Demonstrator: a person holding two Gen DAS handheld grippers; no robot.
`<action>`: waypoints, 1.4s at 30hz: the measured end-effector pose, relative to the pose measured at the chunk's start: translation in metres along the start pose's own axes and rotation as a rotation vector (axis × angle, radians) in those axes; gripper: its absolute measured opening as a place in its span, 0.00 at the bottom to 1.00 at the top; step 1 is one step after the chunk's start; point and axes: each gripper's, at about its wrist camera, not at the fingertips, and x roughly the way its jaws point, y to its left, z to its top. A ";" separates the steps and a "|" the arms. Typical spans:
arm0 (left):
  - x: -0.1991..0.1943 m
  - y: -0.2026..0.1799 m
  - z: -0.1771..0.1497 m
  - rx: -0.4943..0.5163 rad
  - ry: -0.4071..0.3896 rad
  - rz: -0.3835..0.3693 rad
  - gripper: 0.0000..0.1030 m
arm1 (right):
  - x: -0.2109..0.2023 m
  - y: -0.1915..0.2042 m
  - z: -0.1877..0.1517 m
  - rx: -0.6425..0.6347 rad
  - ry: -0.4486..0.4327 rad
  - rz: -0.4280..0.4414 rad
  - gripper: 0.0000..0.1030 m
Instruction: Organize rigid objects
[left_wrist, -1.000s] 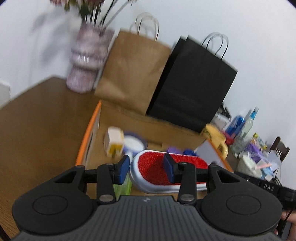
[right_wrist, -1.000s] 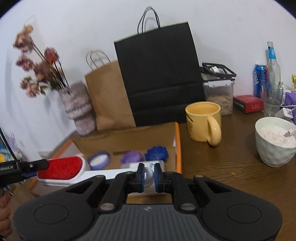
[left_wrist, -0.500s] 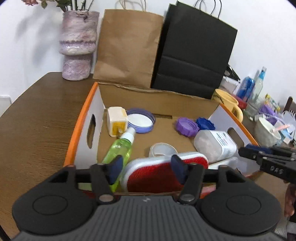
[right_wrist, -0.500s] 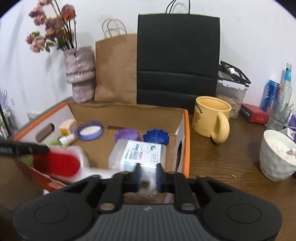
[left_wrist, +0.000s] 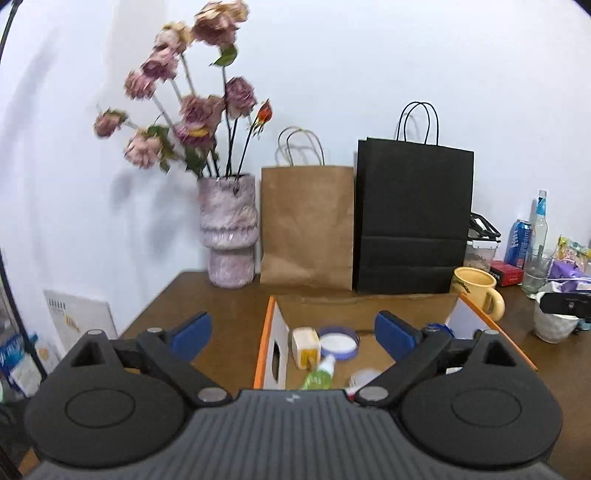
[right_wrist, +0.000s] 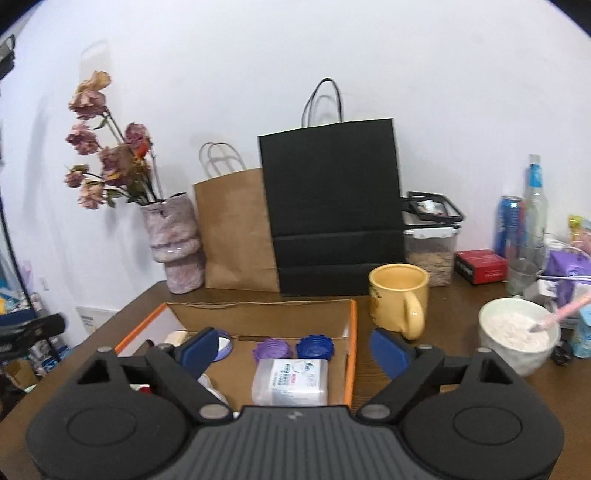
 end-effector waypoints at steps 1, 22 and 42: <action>-0.005 0.001 -0.002 -0.013 0.005 -0.010 0.94 | -0.006 0.003 -0.002 -0.012 -0.010 0.002 0.86; -0.233 -0.020 -0.093 -0.077 -0.116 -0.045 1.00 | -0.231 0.048 -0.110 -0.004 -0.137 0.082 0.91; -0.362 -0.041 -0.195 0.061 -0.177 -0.032 1.00 | -0.382 0.105 -0.228 -0.130 -0.222 0.016 0.98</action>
